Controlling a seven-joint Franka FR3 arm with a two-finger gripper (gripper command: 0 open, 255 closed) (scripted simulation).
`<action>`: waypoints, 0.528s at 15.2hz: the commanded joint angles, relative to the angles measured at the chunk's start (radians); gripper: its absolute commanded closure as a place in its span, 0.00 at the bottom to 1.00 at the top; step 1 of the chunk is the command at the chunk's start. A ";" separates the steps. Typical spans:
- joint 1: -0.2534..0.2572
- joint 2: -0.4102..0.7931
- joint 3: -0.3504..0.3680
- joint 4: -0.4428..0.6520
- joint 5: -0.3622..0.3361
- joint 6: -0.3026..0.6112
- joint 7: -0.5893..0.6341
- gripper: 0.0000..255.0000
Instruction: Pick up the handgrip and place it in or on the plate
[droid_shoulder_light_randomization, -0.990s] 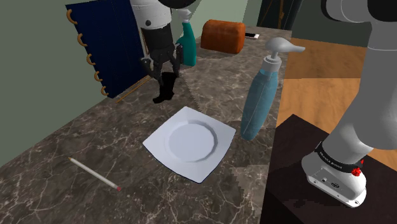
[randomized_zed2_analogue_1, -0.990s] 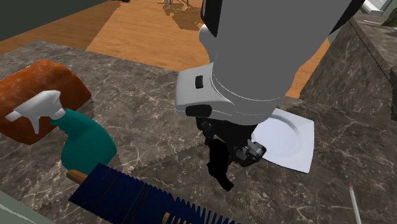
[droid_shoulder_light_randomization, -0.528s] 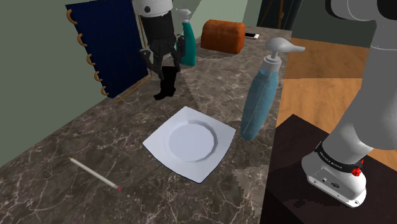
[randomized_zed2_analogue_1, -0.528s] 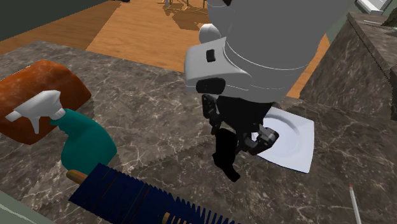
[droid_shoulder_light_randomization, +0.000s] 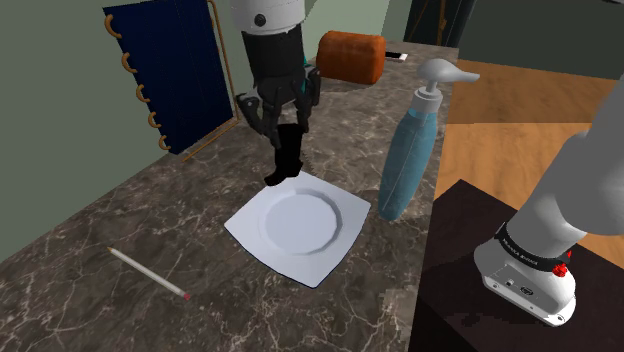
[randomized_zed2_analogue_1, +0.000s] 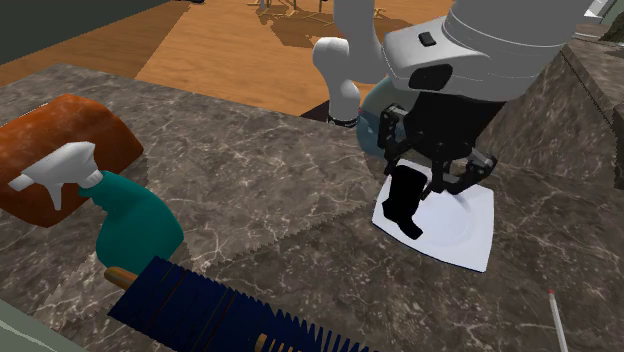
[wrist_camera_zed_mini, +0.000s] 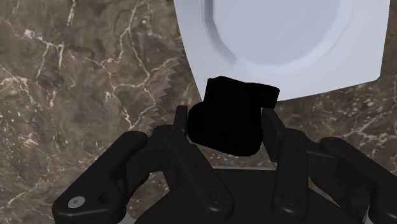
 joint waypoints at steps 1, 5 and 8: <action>0.006 -0.054 0.012 -0.058 0.034 0.014 0.018 1.00; 0.028 -0.156 0.034 -0.144 0.102 0.019 0.053 1.00; 0.046 -0.211 0.048 -0.198 0.141 0.031 0.076 1.00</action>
